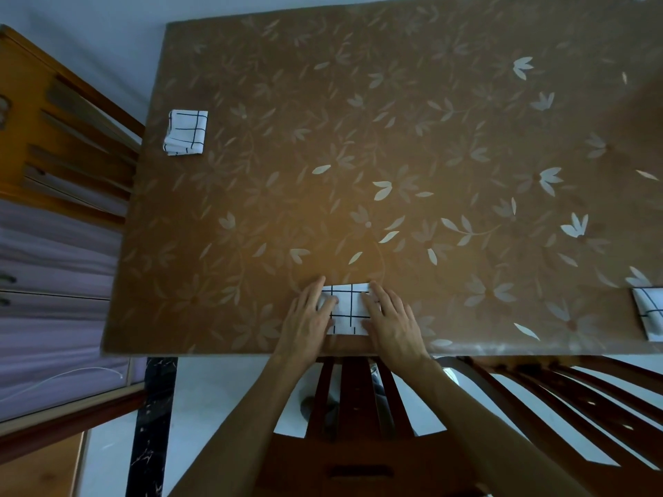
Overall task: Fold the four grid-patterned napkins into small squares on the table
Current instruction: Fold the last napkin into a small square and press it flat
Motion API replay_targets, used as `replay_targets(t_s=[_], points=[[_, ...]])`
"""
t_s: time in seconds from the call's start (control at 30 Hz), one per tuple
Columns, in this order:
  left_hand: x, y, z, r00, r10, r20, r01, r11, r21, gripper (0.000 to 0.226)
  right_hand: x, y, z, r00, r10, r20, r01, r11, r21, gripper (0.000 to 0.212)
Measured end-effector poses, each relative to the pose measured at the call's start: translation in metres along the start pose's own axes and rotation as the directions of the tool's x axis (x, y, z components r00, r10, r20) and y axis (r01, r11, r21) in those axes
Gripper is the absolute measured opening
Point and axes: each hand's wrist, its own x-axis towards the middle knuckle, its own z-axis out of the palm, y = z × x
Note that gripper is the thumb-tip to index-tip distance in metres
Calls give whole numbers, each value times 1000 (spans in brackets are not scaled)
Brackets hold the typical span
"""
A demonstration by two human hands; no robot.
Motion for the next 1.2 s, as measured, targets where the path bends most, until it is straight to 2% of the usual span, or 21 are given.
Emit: replay_targets(t_s=[0.1, 0.43, 0.53, 0.63, 0.8, 0.97, 1.03, 1.13, 1.2], points=[[-2, 0, 3, 1000, 14, 19, -15, 1000, 14, 52, 0, 3, 1, 1000, -16, -3, 16, 999, -35, 61], [-27, 0, 5, 995, 91, 44, -91, 996, 10, 50, -18, -2, -1, 998, 3, -60, -4, 1000, -16, 57], [-33, -3, -9, 999, 30, 23, -28, 997, -76, 49, -12, -16, -9, 995, 68, -68, -64, 996, 65, 46], [-39, -15, -25, 997, -68, 29, 72, 980, -183, 49, -5, -36, -19, 996, 64, -67, -54, 988, 147, 42], [-61, -64, -45, 989, -145, 13, 144, 967, -208, 41, 13, -88, -26, 999, -35, -1, 35, 981, 192, 38], [-99, -126, -60, 985, -173, -17, 166, 963, -210, 38, 31, -150, -12, 989, -117, 88, 113, 992, 55, 40], [-115, -157, -66, 980, -196, -24, 188, 963, -194, 38, 39, -177, 0, 990, -104, 97, 103, 994, 23, 40], [-138, -206, -80, 965, -262, 3, 258, 947, -194, 39, 44, -228, 8, 994, -80, 73, 79, 997, 15, 27], [-152, -238, -91, 959, -283, 16, 279, 933, -226, 45, 45, -264, 5, 995, -63, 79, 59, 997, 53, 27]])
